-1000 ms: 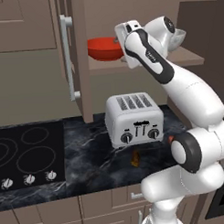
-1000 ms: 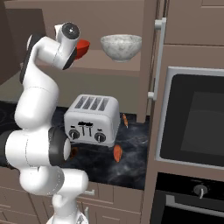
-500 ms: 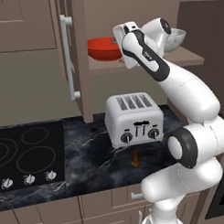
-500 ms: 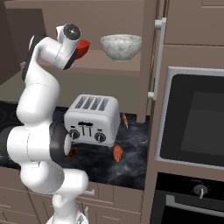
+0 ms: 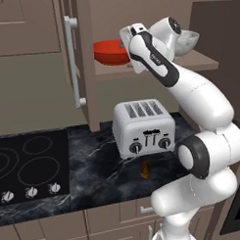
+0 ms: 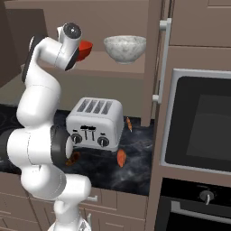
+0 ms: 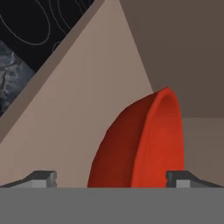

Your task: Pick both bowls and place them on the counter. Then place the sweet potato in one bowl and place the sweet potato in the other bowl.

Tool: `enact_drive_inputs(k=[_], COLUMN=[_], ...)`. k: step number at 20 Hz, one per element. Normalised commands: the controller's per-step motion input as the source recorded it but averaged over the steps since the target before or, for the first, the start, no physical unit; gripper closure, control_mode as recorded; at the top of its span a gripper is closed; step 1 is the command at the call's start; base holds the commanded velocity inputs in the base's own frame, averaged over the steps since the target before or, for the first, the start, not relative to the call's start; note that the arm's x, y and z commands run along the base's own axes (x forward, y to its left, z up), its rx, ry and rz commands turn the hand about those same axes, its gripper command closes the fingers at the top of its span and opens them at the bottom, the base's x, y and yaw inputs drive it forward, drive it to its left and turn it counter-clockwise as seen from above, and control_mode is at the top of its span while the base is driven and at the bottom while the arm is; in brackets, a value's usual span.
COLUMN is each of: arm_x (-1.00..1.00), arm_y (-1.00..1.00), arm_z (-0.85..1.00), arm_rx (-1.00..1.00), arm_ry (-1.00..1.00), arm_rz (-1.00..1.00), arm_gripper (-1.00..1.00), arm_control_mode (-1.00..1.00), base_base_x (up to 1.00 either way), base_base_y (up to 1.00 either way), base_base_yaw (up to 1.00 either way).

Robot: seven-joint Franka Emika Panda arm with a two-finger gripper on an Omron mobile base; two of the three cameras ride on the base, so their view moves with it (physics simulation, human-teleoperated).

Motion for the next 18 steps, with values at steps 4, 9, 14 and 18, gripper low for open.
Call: enact_drive_inputs(k=[4,9,14,18], arm_x=[0.24,0.29,0.26,0.33], arm_y=[0.14,0.13,0.10,0.14], arm_z=[-0.22,-0.20,-0.19,-0.19], arm_rx=[-0.02,0.00,0.00,-0.01], arm_ry=[0.00,0.00,0.00,0.00], arm_rz=[0.01,0.02,0.03,0.06], arm_gripper=[-1.00,-1.00,-1.00,-1.00], arm_control_mode=[-1.00,-1.00,-1.00,-1.00], base_base_x=[0.00,0.00,0.00,0.00], base_base_y=[0.00,0.00,0.00,0.00], base_base_yaw=[0.00,0.00,0.00,0.00])
